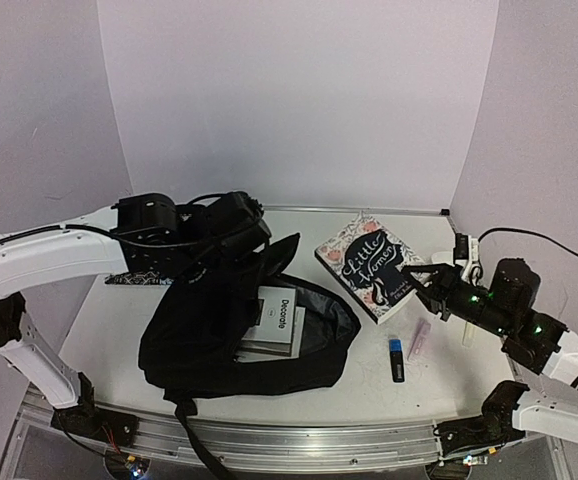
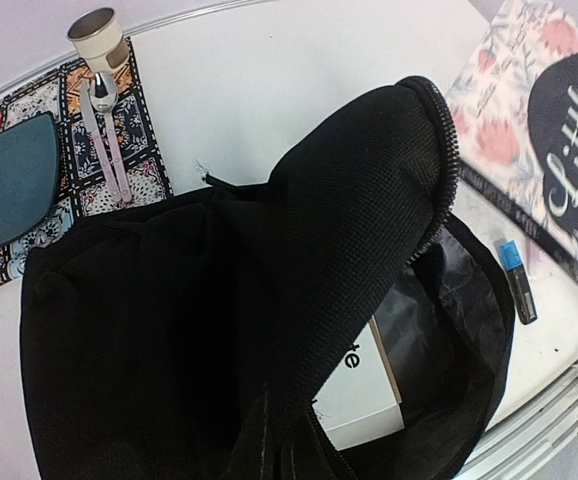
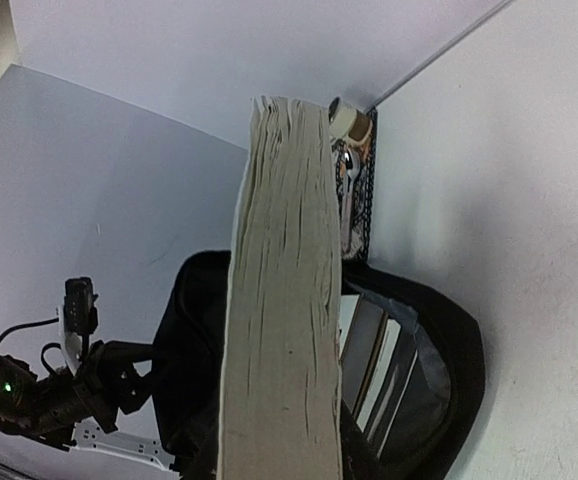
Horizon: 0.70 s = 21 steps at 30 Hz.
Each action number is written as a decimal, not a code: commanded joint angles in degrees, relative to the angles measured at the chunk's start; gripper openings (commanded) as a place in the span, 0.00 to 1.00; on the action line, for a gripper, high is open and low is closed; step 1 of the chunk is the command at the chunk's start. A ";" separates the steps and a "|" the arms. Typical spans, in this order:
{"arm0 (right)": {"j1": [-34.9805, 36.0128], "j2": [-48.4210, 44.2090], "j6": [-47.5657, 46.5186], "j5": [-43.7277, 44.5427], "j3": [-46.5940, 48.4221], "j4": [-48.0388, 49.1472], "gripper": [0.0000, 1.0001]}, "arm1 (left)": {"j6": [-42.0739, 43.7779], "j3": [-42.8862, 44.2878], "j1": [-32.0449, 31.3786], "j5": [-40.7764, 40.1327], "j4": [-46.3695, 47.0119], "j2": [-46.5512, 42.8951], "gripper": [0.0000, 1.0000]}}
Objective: Pack the student bag
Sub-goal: Pick up the largest pocket of the bag from the student bag, then place the book in the largest pocket of the bag.
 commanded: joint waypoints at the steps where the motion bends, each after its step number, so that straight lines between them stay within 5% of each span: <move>1: 0.00 1.67 1.71 -10.73 7.13 0.52 0.00 | 2.61 -2.24 0.68 1.72 8.69 -5.60 0.00; 21: 0.88 16.78 6.93 -26.95 12.61 2.13 0.00 | 3.53 -9.57 1.13 6.57 24.61 -11.02 0.00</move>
